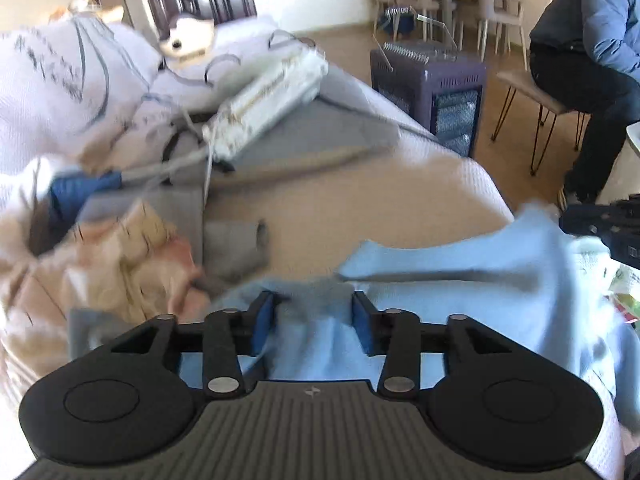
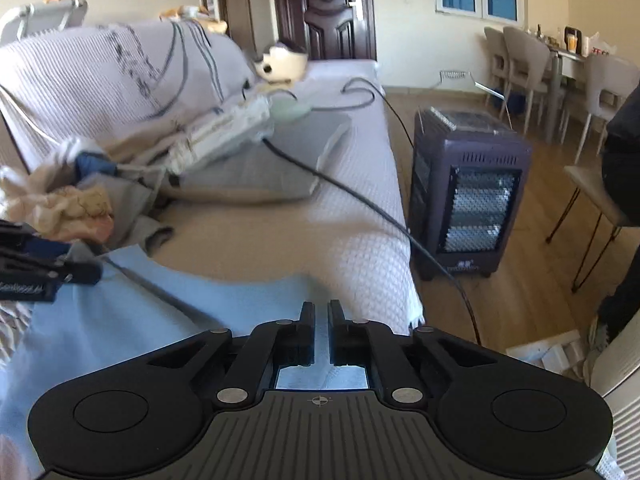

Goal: Fold clothes

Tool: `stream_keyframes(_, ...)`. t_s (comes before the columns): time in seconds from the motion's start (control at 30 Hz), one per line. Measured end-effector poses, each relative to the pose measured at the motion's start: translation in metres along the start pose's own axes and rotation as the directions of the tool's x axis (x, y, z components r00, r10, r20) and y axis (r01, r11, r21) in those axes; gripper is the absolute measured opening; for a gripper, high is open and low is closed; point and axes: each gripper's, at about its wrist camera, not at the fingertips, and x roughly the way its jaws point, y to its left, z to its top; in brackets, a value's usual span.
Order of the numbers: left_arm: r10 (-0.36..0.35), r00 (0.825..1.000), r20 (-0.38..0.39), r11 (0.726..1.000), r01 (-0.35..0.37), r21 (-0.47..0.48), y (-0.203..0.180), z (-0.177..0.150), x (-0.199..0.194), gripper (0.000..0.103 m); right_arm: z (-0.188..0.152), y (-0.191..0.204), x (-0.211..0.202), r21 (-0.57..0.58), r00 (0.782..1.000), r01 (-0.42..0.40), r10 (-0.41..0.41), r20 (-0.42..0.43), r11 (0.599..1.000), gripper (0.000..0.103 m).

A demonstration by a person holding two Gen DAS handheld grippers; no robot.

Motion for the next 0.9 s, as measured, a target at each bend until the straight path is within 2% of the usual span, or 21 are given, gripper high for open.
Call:
stream_keyframes(0.07,0.007,1.000,-0.003,1.000,-0.007,-0.005,0.004,-0.007,-0.009,0.068,-0.003,0.003,-0.003,-0.010,1.000,-0.001,0.001,0.007,1.000,0.026)
stream_keyframes(0.13,0.028,1.000,-0.004,1.000,-0.028,-0.010,0.010,-0.014,-0.020,0.075,-0.005,0.004,-0.008,-0.013,1.000,-0.001,0.002,0.012,1.000,0.036)
stream_keyframes(0.17,0.039,0.999,-0.004,0.999,-0.039,-0.013,0.013,-0.017,-0.026,0.078,-0.005,0.005,-0.011,-0.014,1.000,-0.001,0.002,0.014,1.000,0.036)
stream_keyframes(0.43,0.025,1.000,-0.009,0.997,-0.026,-0.073,0.025,-0.049,-0.080,0.082,-0.024,0.015,-0.058,0.032,0.998,-0.060,0.060,0.002,0.998,0.036)
stream_keyframes(0.6,0.035,0.998,-0.042,0.994,-0.039,-0.103,0.025,-0.092,-0.101,0.083,-0.068,0.028,-0.100,0.115,0.991,-0.120,0.126,-0.050,0.986,0.036)
stream_keyframes(0.77,0.045,0.996,-0.075,0.990,-0.054,-0.132,0.025,-0.135,-0.122,0.083,-0.116,0.041,-0.130,0.145,0.985,-0.123,0.138,-0.099,0.982,0.036)
stream_keyframes(0.9,0.052,0.994,-0.100,0.986,-0.067,-0.155,0.025,-0.166,-0.136,0.083,-0.142,0.050,-0.138,0.166,0.980,-0.130,0.152,-0.132,0.978,0.036)
